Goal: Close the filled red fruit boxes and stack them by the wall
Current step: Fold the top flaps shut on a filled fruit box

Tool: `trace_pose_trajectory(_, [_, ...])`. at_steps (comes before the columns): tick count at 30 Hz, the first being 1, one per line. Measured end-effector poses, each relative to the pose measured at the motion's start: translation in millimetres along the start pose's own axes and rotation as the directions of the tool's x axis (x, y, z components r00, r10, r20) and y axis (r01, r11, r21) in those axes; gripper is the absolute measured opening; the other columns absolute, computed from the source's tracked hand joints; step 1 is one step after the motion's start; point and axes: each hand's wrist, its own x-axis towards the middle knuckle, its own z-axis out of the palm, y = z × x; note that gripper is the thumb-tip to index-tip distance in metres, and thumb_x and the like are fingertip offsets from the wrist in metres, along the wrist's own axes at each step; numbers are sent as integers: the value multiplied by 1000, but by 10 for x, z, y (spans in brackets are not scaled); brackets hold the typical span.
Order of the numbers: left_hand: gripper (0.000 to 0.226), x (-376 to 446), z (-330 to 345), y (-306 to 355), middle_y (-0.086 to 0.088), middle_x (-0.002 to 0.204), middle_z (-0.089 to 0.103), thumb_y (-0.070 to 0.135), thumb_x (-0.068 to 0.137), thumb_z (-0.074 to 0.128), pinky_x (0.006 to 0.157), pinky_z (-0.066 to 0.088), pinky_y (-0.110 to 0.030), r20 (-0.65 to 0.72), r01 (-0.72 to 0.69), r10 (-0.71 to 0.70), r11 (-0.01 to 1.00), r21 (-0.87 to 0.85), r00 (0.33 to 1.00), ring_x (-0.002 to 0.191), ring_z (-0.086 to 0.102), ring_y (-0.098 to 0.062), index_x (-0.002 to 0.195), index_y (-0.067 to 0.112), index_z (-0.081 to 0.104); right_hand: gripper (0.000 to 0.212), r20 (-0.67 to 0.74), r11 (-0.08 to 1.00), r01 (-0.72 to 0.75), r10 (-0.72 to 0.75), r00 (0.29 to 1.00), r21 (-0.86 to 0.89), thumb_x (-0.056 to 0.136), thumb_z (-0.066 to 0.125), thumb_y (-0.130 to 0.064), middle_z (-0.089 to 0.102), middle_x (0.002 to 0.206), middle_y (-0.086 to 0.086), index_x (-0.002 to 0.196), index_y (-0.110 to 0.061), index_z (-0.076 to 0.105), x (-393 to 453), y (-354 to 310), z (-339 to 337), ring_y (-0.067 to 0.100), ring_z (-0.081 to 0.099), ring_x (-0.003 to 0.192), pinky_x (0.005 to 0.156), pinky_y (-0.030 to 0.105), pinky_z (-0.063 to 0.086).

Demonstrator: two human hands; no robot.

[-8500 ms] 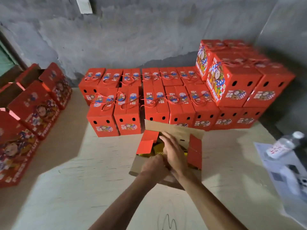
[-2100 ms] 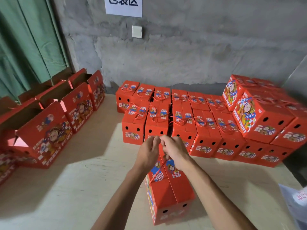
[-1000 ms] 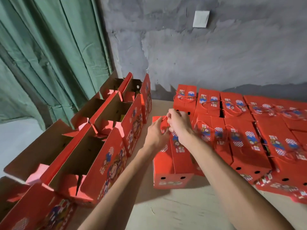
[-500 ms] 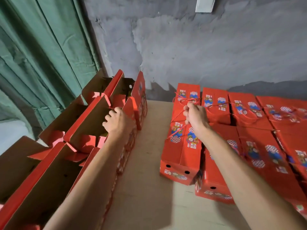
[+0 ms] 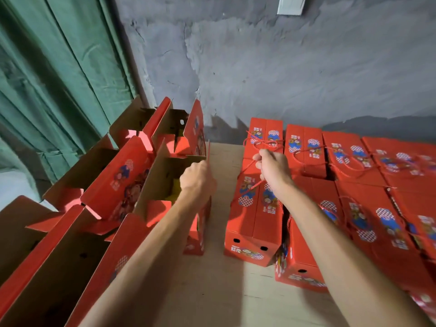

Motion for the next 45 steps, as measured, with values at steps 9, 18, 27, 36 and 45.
trace_pose_trajectory(9, [30,-741,201,523,-14,122,67,11,94,61,86,55,-43,139,-89,93,996,-33,986,117,65,-37,124,5,61,24,91,993,20,-9,996,-118,98,55,-17,67,67,-2,84,-3,69,-94,-161,-197,8,58,52,62,24,44])
trace_pose_trajectory(18, [29,-1887,88,235,-18,120,67,13,94,57,84,53,-43,206,-117,116,993,-7,972,113,64,-40,122,5,62,47,228,720,234,-108,968,-653,97,46,-59,58,76,1,79,-17,57,-1452,-22,-200,29,57,79,57,33,32])
trace_pose_trajectory(27, [39,-3470,291,151,-12,125,64,12,91,57,86,53,-41,291,-129,147,988,-80,945,117,63,-36,130,9,56,8,280,751,42,193,940,-659,86,61,-16,63,85,8,84,-15,54,-2723,326,-425,21,58,68,52,28,39])
trace_pose_trajectory(36, [45,-4470,596,854,-17,122,67,8,90,51,94,53,-44,314,-202,274,949,-243,909,113,64,-39,135,7,54,22,334,649,184,114,936,-738,95,47,-1,48,71,4,76,-11,51,-3293,478,-1503,20,45,60,51,27,31])
trace_pose_trajectory(45, [36,-5525,1068,2202,-21,110,69,36,101,49,81,53,-44,308,-220,396,851,-477,865,101,65,-46,115,4,57,22,312,581,263,-17,950,-770,87,41,12,52,77,8,81,-5,53,-3678,707,-3361,24,49,69,57,34,32])
